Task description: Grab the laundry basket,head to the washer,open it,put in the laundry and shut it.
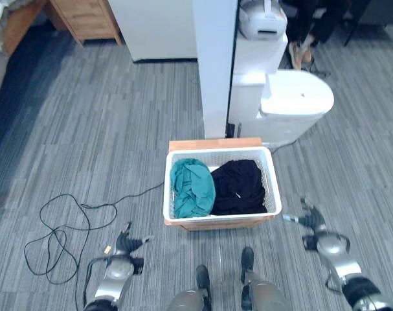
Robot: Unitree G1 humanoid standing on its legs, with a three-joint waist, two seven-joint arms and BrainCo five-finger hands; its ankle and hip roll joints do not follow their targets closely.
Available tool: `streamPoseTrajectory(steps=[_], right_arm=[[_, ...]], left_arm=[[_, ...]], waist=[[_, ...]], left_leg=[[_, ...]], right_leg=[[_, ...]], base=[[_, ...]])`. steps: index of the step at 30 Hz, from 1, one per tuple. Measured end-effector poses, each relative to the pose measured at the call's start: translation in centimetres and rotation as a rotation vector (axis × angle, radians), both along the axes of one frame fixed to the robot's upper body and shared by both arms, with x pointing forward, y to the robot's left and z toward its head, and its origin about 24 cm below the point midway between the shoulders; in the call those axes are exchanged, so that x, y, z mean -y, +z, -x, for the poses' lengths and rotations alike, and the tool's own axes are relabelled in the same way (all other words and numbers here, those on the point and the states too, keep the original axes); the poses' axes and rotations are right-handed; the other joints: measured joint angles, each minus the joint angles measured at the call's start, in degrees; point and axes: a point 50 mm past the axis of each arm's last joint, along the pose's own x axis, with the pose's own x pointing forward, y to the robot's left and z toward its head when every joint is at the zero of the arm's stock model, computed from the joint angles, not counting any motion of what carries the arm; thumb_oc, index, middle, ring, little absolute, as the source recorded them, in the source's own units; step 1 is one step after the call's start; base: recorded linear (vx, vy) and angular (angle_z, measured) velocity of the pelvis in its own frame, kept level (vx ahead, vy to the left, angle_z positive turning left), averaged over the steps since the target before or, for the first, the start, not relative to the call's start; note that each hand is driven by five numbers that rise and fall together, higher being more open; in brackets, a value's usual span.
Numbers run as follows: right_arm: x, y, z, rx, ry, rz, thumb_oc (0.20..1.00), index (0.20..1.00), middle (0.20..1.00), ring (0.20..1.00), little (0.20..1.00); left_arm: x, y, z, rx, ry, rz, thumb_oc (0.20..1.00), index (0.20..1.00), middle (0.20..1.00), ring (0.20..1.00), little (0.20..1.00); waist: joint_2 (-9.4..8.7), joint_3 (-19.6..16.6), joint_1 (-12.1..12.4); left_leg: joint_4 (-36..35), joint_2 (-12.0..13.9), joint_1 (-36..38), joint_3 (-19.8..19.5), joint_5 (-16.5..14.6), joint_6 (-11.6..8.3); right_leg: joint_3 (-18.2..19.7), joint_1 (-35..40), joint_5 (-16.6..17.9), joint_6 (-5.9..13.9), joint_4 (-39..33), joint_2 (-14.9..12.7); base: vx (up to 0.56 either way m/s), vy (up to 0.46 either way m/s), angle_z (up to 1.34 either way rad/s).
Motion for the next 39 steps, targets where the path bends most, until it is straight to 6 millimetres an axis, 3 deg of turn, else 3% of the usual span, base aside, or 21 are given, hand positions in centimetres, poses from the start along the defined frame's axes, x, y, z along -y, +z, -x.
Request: streamPoseTrajectory(steps=[3,9,14,15,16,17,18,27,32,35,39], right_arm=[[-1.3,2.0,-2.1,0.076,0.022,0.007,1.000,1.000,1.000,1.000,1.000],[-3.0,3.8,-5.7,0.068,0.034,0.090,1.000,1.000,1.000,1.000,1.000],[-4.7,3.9,-6.4,0.070,0.056,0.074,1.000,1.000,1.000,1.000,1.000],[-5.2,3.6,-6.4,0.063,0.052,0.048,0.878,0.878,0.878,0.878,0.878],[-5.4,3.7,-6.5,0.064,0.057,0.042,0.423,0.423,0.423,0.423,0.423],[-5.4,3.8,-6.5,0.067,0.061,0.046,0.200,0.200,0.200,0.200,0.200],[-5.6,3.8,-6.6,0.067,0.066,0.044,0.200,0.200,0.200,0.200,0.200],[-5.5,2.2,-5.1,0.034,0.031,-0.002,0.200,0.200,0.200,0.200,0.200],[-4.1,0.2,-1.5,0.011,0.014,-0.026,0.200,0.200,0.200,0.200,0.200],[-3.0,0.3,1.1,0.047,0.003,-0.040,0.200,0.200,0.200,0.200,0.200],[-2.4,1.4,2.4,0.111,0.017,-0.012,0.200,0.200,0.200,0.200,0.200]], left_arm=[[2.1,2.7,-4.0,0.135,-0.035,0.015,1.000,1.000,1.000,1.000,1.000],[4.2,6.6,-9.4,0.220,-0.075,-0.048,1.000,1.000,1.000,1.000,1.000],[4.2,7.0,-10.3,0.212,-0.060,-0.106,1.000,1.000,1.000,1.000,1.000],[4.0,6.7,-10.1,0.199,-0.042,-0.117,1.000,1.000,1.000,1.000,1.000],[3.9,6.4,-10.0,0.181,-0.036,-0.124,0.890,0.890,0.890,0.890,0.890],[3.8,6.1,-9.8,0.169,-0.035,-0.126,0.341,0.341,0.341,0.341,0.341],[4.0,5.8,-9.6,0.159,-0.046,-0.128,0.200,0.200,0.200,0.200,0.200],[5.1,3.6,-7.4,0.142,-0.045,-0.048,0.200,0.200,0.200,0.200,0.200],[5.9,2.0,-4.0,0.125,-0.049,0.025,0.200,0.200,0.200,0.200,0.200],[6.7,2.4,-1.7,0.172,-0.077,0.079,0.200,0.200,0.200,0.200,0.200],[6.9,3.0,-0.6,0.205,-0.097,0.110,0.200,0.200,0.200,0.200,0.200]], waist=[[1.40,1.2,0.0],[1.04,4.2,0.0],[1.01,5.5,-0.1],[0.71,5.7,0.0],[0.69,5.7,-0.1],[0.62,5.8,0.0],[0.54,5.8,0.0],[0.35,5.9,0.2],[0.21,6.1,0.1],[0.23,6.1,0.1],[0.24,6.1,-0.2]], left_leg=[[-0.3,0.8,-1.1,0.1,0.5,-0.63],[-0.5,1.3,-5.3,-0.4,1.9,-1.86],[-1.3,2.0,-5.5,-0.7,2.3,-2.37],[-1.3,2.2,-5.6,-0.9,2.4,-2.43],[-1.3,2.3,-5.6,-1.2,2.4,-2.44],[-1.3,2.3,-5.6,-1.3,2.4,-2.45],[-1.3,2.3,-5.7,-1.4,2.4,-2.45],[-2.0,2.0,-4.0,-1.5,2.4,-2.44],[-2.9,2.1,-0.6,-1.6,2.4,-2.49],[-3.8,2.4,2.4,-1.8,2.4,-2.58],[-4.0,2.8,3.5,-3.1,2.2,-3.15]], right_leg=[[0.0,-1.4,0.3,-0.44,0.0,0.8],[-0.1,-5.4,0.4,-0.47,0.0,1.3],[-0.4,-5.9,0.4,-0.52,0.0,2.1],[-0.6,-5.9,0.4,-0.57,0.0,2.3],[-0.8,-5.9,0.4,-0.58,0.0,2.4],[-0.8,-5.8,0.4,-0.59,0.0,2.4],[-0.8,-5.8,0.4,-0.60,0.0,2.4],[-0.8,-4.4,0.4,-0.61,0.0,2.1],[-0.7,-1.2,-0.1,-1.18,0.0,2.2],[-1.0,1.5,-1.0,-1.33,0.0,2.5],[-1.8,3.3,-1.3,-1.51,0.0,2.9]], base=[[-0.05,-0.031,-0.04],[-0.03,-0.034,0.02],[-0.01,-0.036,0.00],[0.00,-0.052,0.08],[0.00,-0.036,0.08],[0.00,-0.045,0.08],[0.00,-0.024,0.05],[0.00,-0.031,0.01],[0.02,-0.065,0.02],[0.02,-0.097,0.03],[0.00,-0.098,0.11]])
